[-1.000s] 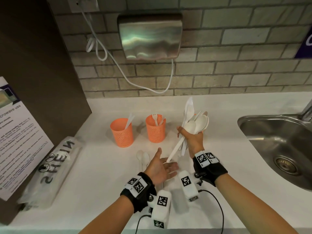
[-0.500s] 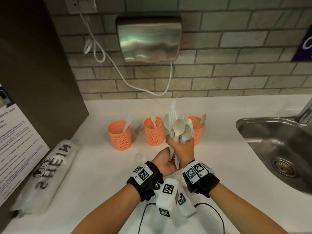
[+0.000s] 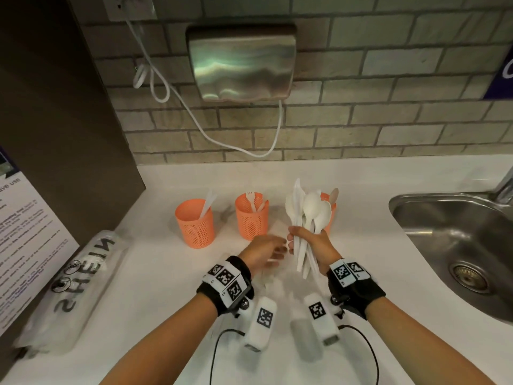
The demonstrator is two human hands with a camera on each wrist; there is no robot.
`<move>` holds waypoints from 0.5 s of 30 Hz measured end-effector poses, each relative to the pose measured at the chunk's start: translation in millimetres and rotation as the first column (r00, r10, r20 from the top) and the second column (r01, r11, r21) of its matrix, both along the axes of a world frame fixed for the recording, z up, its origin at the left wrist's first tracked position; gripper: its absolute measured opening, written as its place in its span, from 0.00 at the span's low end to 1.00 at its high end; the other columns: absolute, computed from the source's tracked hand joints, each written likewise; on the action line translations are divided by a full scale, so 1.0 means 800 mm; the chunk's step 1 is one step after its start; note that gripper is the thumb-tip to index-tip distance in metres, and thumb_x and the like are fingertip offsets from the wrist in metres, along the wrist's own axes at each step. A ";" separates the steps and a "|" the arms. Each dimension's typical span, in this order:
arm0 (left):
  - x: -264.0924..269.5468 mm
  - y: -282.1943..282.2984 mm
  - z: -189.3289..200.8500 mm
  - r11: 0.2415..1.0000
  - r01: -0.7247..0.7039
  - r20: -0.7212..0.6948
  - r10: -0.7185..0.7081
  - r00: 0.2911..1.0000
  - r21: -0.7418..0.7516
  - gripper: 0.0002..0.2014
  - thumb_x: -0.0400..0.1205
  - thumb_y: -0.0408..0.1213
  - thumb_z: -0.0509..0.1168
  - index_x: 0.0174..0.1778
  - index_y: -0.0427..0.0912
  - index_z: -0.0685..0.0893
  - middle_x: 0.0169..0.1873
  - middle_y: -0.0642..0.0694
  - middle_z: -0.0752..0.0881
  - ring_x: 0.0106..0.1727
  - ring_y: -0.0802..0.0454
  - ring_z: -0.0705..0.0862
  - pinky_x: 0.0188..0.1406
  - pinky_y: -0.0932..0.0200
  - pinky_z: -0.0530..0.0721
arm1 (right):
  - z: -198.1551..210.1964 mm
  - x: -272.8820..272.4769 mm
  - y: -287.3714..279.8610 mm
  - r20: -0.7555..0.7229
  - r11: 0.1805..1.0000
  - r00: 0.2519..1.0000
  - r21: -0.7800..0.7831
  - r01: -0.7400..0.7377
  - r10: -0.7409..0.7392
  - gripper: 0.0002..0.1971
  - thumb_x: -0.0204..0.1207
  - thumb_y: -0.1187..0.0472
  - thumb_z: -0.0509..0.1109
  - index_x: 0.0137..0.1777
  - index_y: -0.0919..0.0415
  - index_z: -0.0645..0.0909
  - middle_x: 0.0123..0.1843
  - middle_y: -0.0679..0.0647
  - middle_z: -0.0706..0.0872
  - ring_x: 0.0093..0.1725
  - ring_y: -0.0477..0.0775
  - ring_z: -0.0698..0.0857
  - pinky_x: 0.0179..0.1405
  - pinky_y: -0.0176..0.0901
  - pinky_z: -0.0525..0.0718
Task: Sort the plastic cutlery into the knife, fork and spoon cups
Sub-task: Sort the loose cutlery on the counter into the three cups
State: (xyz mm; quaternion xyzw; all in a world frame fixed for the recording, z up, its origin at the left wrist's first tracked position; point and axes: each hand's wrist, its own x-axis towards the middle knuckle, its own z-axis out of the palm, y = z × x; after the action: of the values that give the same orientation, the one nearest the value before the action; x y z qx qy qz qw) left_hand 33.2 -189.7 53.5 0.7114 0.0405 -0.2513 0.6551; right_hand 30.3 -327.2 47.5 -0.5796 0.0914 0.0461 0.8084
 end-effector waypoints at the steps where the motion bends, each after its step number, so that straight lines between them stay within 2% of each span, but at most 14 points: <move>1: 0.006 0.004 0.006 0.997 -0.072 0.082 0.074 0.994 -0.025 0.14 0.84 0.39 0.58 0.62 0.36 0.79 0.51 0.42 0.84 0.49 0.49 0.82 0.48 0.58 0.82 | -0.003 -0.002 -0.004 -0.020 0.998 0.998 0.018 -0.054 0.054 0.02 0.74 0.71 0.69 0.44 0.66 0.79 0.25 0.55 0.84 0.22 0.51 0.83 0.25 0.42 0.85; 3: 0.015 0.004 0.023 0.982 -0.164 0.207 0.181 0.962 -0.098 0.13 0.84 0.41 0.59 0.60 0.38 0.79 0.48 0.44 0.83 0.46 0.50 0.82 0.45 0.59 0.82 | -0.007 -0.005 -0.010 -0.037 0.988 0.988 0.021 -0.150 0.151 0.02 0.75 0.72 0.68 0.43 0.65 0.78 0.25 0.55 0.83 0.21 0.51 0.81 0.25 0.41 0.84; 6: 0.022 -0.019 0.037 0.971 -0.226 0.323 0.239 0.916 -0.076 0.12 0.82 0.44 0.63 0.55 0.39 0.81 0.43 0.46 0.83 0.40 0.51 0.80 0.38 0.62 0.79 | -0.013 -0.013 -0.027 -0.020 0.972 0.974 -0.073 -0.225 0.224 0.05 0.73 0.75 0.68 0.42 0.66 0.79 0.26 0.56 0.83 0.22 0.50 0.83 0.25 0.40 0.85; 9: 0.016 -0.036 0.030 0.962 -0.268 0.408 0.266 0.873 -0.053 0.06 0.80 0.39 0.67 0.40 0.41 0.83 0.32 0.48 0.80 0.32 0.54 0.76 0.30 0.65 0.73 | -0.027 -0.019 -0.030 -0.028 0.945 0.960 -0.171 -0.280 0.279 0.07 0.71 0.75 0.71 0.43 0.65 0.80 0.26 0.54 0.85 0.24 0.49 0.84 0.28 0.40 0.86; 10: 0.017 -0.036 0.029 0.956 -0.288 0.427 0.280 0.860 -0.049 0.08 0.79 0.36 0.67 0.34 0.42 0.81 0.28 0.50 0.78 0.29 0.55 0.74 0.29 0.66 0.71 | -0.030 -0.020 -0.029 -0.026 0.936 0.956 -0.200 -0.291 0.292 0.07 0.70 0.75 0.72 0.43 0.64 0.80 0.26 0.53 0.85 0.25 0.49 0.84 0.29 0.40 0.86; 12: 0.020 -0.033 0.029 0.948 -0.317 0.418 0.297 0.859 -0.020 0.11 0.78 0.33 0.68 0.29 0.44 0.79 0.26 0.50 0.76 0.27 0.57 0.72 0.27 0.66 0.69 | -0.036 -0.021 -0.029 -0.033 0.924 0.951 -0.230 -0.305 0.306 0.07 0.70 0.75 0.73 0.42 0.64 0.80 0.27 0.53 0.86 0.25 0.49 0.85 0.30 0.40 0.86; 15: 0.030 -0.026 0.042 0.944 -0.327 0.308 0.323 0.895 -0.038 0.09 0.78 0.32 0.67 0.31 0.44 0.79 0.29 0.48 0.80 0.28 0.56 0.74 0.22 0.70 0.72 | -0.037 -0.019 -0.035 -0.037 0.930 0.952 -0.206 -0.303 0.302 0.06 0.70 0.76 0.72 0.42 0.66 0.81 0.28 0.55 0.86 0.25 0.50 0.84 0.29 0.40 0.85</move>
State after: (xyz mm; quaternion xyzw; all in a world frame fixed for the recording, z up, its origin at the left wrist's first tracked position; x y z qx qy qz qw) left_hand 57.6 -210.4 87.2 0.7299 0.0572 -0.0232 0.6807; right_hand 14.8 -355.0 18.0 -0.6684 0.0071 0.1616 0.7260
